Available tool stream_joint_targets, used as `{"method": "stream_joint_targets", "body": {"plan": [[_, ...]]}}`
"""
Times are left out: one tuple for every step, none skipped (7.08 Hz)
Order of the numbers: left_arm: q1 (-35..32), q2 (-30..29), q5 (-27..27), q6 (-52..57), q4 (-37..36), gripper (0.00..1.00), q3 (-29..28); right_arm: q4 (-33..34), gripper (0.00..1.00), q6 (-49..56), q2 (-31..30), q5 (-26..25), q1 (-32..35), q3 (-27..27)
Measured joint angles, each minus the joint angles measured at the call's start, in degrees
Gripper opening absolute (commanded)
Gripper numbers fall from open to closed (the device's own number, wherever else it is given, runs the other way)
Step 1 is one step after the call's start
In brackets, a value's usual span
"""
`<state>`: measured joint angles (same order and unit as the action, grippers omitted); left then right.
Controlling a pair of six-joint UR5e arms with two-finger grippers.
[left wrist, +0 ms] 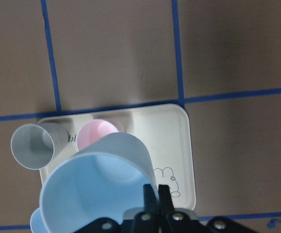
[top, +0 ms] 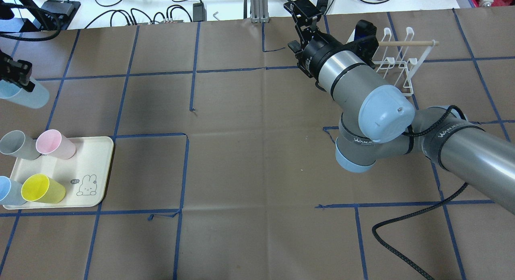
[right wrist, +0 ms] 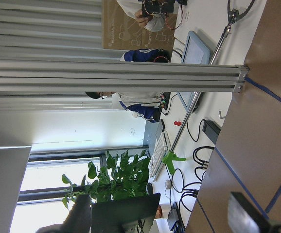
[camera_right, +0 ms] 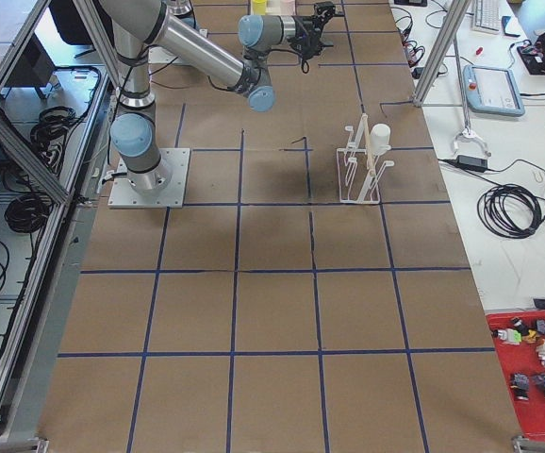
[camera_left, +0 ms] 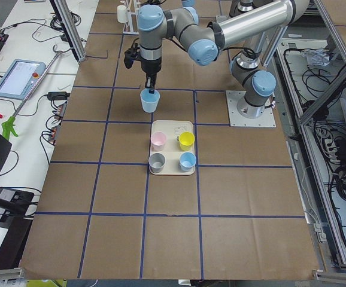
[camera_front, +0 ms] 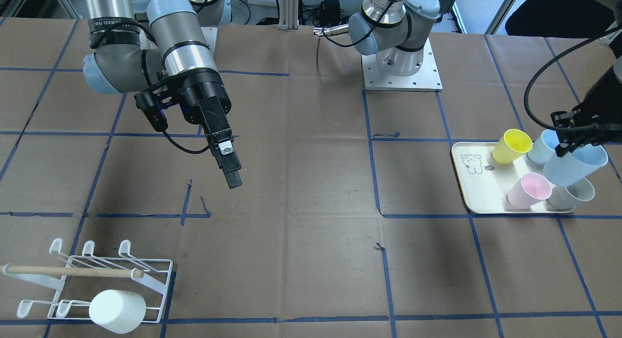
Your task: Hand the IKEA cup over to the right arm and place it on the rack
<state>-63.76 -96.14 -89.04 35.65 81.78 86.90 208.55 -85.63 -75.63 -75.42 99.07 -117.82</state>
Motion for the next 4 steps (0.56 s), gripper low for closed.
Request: {"method": "stream_joint_targets", "body": {"plan": [[-1.03, -2.16, 7.47, 0.31, -1.30, 0.00, -2.43, 0.00, 1.00, -0.04, -0.07, -0.71, 0.01, 0.03], [-1.49, -3.51, 17.31, 0.69, -4.78, 0.00, -2.81, 0.03, 1.00, -0.16, -0.13, -2.20, 0.04, 0.03], [-1.82, -4.43, 27.96, 1.45, -9.52, 0.00, -2.01, 0.10, 1.00, -1.51, -0.18, -3.73, 0.06, 0.00], [-2.08, -4.85, 37.15, 2.48, -14.08, 0.00, -0.47, 0.09, 1.00, -4.63, -0.20, -4.21, 0.07, -0.05]]}}
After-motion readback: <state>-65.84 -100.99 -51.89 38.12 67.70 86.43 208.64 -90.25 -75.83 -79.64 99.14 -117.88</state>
